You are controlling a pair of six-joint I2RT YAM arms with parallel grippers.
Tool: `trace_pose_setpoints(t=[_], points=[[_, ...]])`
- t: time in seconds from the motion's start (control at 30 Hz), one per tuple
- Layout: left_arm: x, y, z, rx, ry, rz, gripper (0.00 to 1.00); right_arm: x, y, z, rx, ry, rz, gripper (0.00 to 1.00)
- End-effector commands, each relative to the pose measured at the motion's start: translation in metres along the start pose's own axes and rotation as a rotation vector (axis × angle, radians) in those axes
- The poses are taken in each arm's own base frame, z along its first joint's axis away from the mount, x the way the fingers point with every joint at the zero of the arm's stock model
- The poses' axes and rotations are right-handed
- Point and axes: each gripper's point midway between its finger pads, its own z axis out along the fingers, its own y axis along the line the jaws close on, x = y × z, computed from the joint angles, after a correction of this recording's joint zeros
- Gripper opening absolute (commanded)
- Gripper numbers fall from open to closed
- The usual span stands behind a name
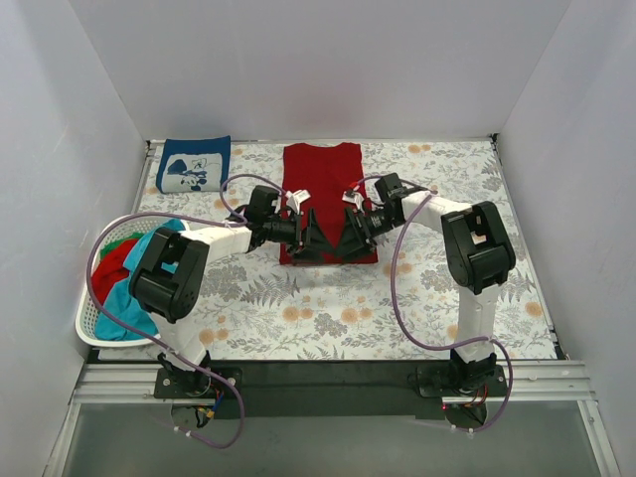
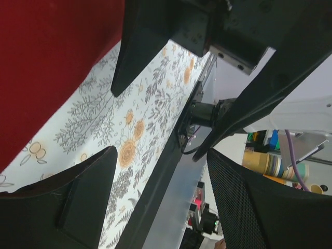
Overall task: Fold and stack the t-shirts
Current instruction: Fold the tshirt
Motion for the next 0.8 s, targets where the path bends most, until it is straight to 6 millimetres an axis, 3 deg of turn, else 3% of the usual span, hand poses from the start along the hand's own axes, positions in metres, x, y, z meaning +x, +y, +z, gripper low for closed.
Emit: trace_pose_setpoints(t=[0.0, 0.23, 0.3, 0.47, 0.57, 0.67, 0.77], points=[[-0.024, -0.012, 0.001, 0.036, -0.081, 0.039, 0.69, -0.028, 0.018, -0.005, -0.035, -0.088, -0.055, 0.98], [-0.021, 0.04, 0.008, -0.051, -0.104, -0.046, 0.7, -0.012, -0.033, 0.0, 0.059, -0.089, 0.044, 0.98], [-0.021, 0.063, 0.004, -0.071, -0.118, -0.1, 0.7, -0.008, -0.052, -0.005, 0.085, -0.102, 0.08, 0.98], [-0.015, 0.088, -0.008, -0.08, -0.12, -0.2, 0.7, 0.017, -0.093, -0.009, 0.1, -0.097, 0.235, 0.97], [-0.001, 0.091, -0.012, -0.065, -0.105, -0.258, 0.7, 0.023, -0.097, -0.013, 0.1, -0.102, 0.254, 0.97], [0.009, 0.079, -0.017, -0.03, -0.094, -0.251, 0.7, 0.024, -0.089, -0.017, 0.08, -0.106, 0.244, 0.96], [0.008, 0.05, -0.027, 0.028, -0.087, -0.176, 0.7, 0.018, -0.058, -0.025, 0.028, -0.098, 0.167, 0.96]])
